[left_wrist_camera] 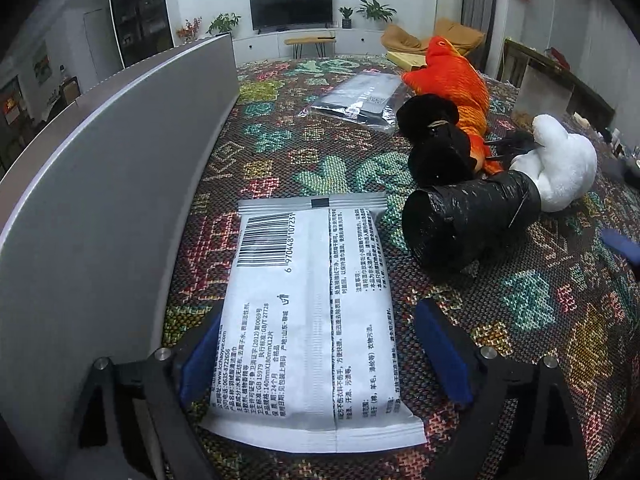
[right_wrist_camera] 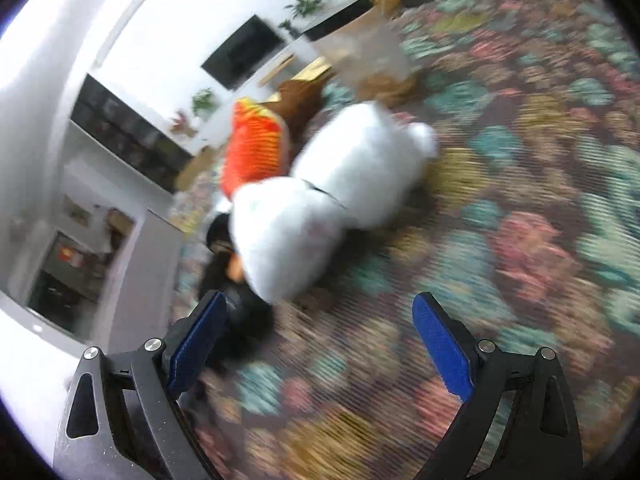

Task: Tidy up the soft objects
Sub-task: 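Grasp the white printed packet with the left tool while the right tool grasps the white towel bundle, then carry the packet and towel bundle to the white box and release both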

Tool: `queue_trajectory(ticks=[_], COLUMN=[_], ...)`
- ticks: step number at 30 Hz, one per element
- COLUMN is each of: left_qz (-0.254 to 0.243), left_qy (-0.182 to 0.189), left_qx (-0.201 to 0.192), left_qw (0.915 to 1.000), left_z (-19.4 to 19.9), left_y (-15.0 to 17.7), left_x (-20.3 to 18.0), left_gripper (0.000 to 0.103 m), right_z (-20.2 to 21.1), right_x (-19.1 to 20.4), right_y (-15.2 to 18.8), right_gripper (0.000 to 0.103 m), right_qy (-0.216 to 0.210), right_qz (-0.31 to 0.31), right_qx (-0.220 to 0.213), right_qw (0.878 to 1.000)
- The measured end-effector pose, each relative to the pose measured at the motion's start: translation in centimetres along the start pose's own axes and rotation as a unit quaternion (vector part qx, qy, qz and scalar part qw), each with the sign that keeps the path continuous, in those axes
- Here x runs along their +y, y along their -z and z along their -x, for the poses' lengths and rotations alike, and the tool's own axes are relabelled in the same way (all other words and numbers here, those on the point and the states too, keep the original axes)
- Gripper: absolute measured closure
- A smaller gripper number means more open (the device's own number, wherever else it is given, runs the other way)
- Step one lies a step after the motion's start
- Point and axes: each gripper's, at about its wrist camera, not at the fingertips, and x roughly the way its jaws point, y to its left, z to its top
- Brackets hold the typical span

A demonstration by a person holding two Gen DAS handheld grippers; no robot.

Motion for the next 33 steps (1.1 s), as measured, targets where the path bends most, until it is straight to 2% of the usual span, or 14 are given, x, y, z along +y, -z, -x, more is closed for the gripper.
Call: queue_trajectory(ticks=[2, 3, 5, 10, 13, 17, 18, 25, 28, 29, 30, 31, 32, 33], left_qz=[0.000, 0.000, -0.001, -0.001, -0.001, -0.005, -0.011, -0.012, -0.024, -0.031, -0.032, -0.028, -0.017, -0.007], left_qy=[0.001, 0.001, 0.002, 0.002, 0.002, 0.016, 0.021, 0.043, 0.034, 0.031, 0.032, 0.037, 0.043, 0.055], left_qx=[0.000, 0.000, -0.001, -0.001, 0.000, 0.009, 0.018, 0.049, 0.071, 0.067, 0.066, 0.064, 0.053, 0.048], left_qw=[1.0000, 1.0000, 1.0000, 1.0000, 1.0000, 0.9998, 0.9995, 0.9978, 0.9966, 0.9968, 0.9968, 0.9969, 0.9976, 0.9973], left_z=[0.0, 0.0, 0.2, 0.4, 0.3, 0.5, 0.6, 1.5, 1.0, 0.9, 1.0, 1.1, 1.6, 1.9], left_y=[-0.1, -0.1, 0.0, 0.0, 0.0, 0.1, 0.1, 0.2, 0.3, 0.2, 0.2, 0.2, 0.1, 0.1], left_x=[0.1, 0.1, 0.0, 0.0, 0.0, 0.0, 0.0, 0.0, -0.3, -0.5, -0.5, -0.3, 0.1, 0.5], left_gripper=[0.012, 0.012, 0.012, 0.012, 0.012, 0.011, 0.010, 0.010, 0.010, 0.011, 0.015, 0.019, 0.038, 0.038], right_z=[-1.7, -2.8, -4.4, -1.3, 1.6, 4.6, 5.4, 3.7, 1.2, 1.2, 1.3, 2.0, 2.7, 3.3], right_x=[0.4, 0.4, 0.1, -1.7, -3.5, -5.5, -5.5, -4.0, -3.2, -2.6, -2.3, -2.1, -2.0, -1.8], right_y=[-1.3, -1.8, -2.4, -2.4, -3.1, -4.9, -5.5, -7.4, -5.5, -4.7, -4.2, -3.9, -3.7, -3.6], right_gripper=[0.009, 0.023, 0.074, 0.074, 0.071, 0.020, 0.019, 0.019, 0.018, 0.028, 0.054, 0.055, 0.060, 0.061], right_qy=[-0.009, -0.024, -0.016, -0.050, 0.003, 0.093, 0.097, 0.098, 0.148, 0.188, 0.204, 0.211, 0.207, 0.205], right_qz=[-0.009, -0.015, -0.014, 0.032, 0.089, 0.106, 0.099, 0.007, 0.035, 0.070, 0.088, 0.105, 0.110, 0.113], right_qx=[0.005, 0.016, 0.051, 0.098, 0.142, 0.148, 0.133, 0.109, 0.138, 0.132, 0.124, 0.111, 0.105, 0.100], right_qw=[1.000, 0.999, 0.998, 0.993, 0.986, 0.979, 0.981, 0.989, 0.979, 0.971, 0.967, 0.966, 0.967, 0.967])
